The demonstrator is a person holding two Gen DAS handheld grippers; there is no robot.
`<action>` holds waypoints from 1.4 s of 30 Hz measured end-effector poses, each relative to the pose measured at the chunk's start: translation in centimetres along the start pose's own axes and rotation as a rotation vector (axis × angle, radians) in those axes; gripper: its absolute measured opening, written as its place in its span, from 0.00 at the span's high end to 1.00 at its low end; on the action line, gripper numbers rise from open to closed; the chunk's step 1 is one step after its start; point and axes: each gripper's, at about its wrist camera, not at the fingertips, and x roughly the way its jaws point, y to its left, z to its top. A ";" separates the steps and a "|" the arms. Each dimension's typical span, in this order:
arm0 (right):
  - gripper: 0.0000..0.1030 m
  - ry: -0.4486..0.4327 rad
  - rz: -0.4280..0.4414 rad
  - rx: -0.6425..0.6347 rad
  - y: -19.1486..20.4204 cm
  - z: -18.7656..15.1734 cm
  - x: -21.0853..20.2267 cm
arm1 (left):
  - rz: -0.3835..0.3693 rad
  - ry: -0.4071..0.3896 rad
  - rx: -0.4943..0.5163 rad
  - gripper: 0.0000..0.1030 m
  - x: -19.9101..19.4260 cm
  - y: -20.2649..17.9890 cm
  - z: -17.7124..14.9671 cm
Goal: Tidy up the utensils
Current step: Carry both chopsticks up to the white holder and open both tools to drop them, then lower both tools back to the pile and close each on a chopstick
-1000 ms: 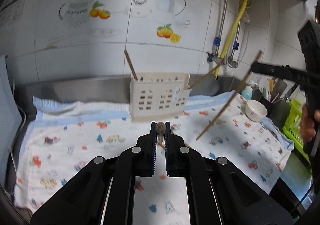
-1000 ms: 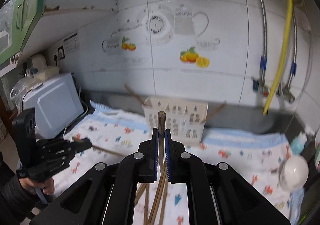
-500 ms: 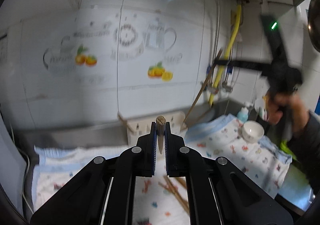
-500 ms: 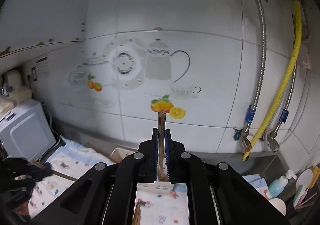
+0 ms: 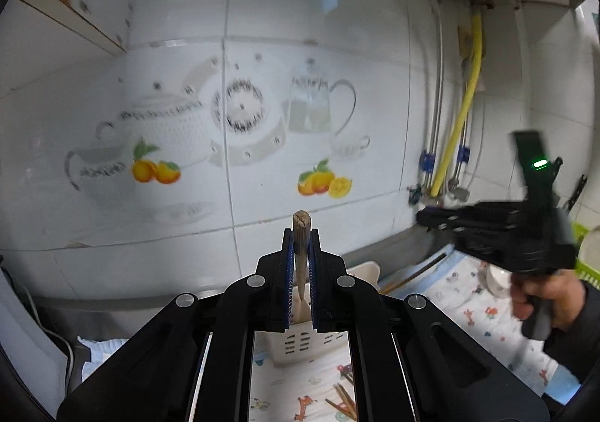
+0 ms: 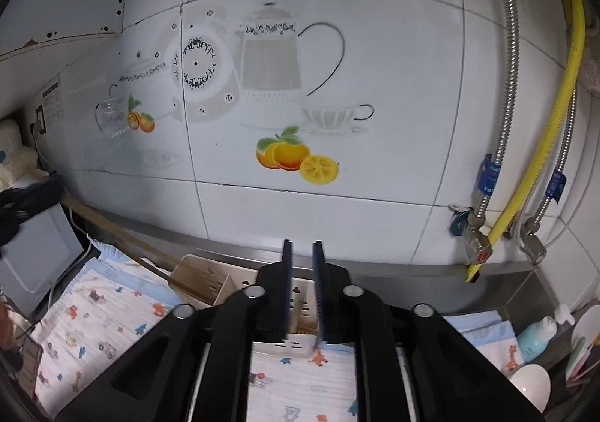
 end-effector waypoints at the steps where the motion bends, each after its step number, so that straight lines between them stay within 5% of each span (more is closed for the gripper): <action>1: 0.82 -0.007 -0.002 -0.004 -0.1 -0.1 -0.5 | 0.007 0.016 0.000 0.95 0.8 0.1 -0.1; 12: 0.67 -0.058 0.040 -0.042 0.5 -3.3 -7.3 | -0.006 0.121 -0.043 0.92 4.9 0.6 -1.2; 23: 0.67 0.006 0.127 -0.002 2.2 -12.7 -12.7 | -0.019 0.053 -0.057 0.82 -1.3 -0.2 -2.2; 33: 0.67 0.064 0.132 0.057 3.2 -20.2 -14.7 | -0.055 0.148 -0.077 0.81 -5.6 -1.6 -10.0; 42: 0.67 0.100 0.096 0.066 3.6 -23.9 -15.1 | -0.117 0.397 -0.126 0.81 -5.0 -4.7 -21.2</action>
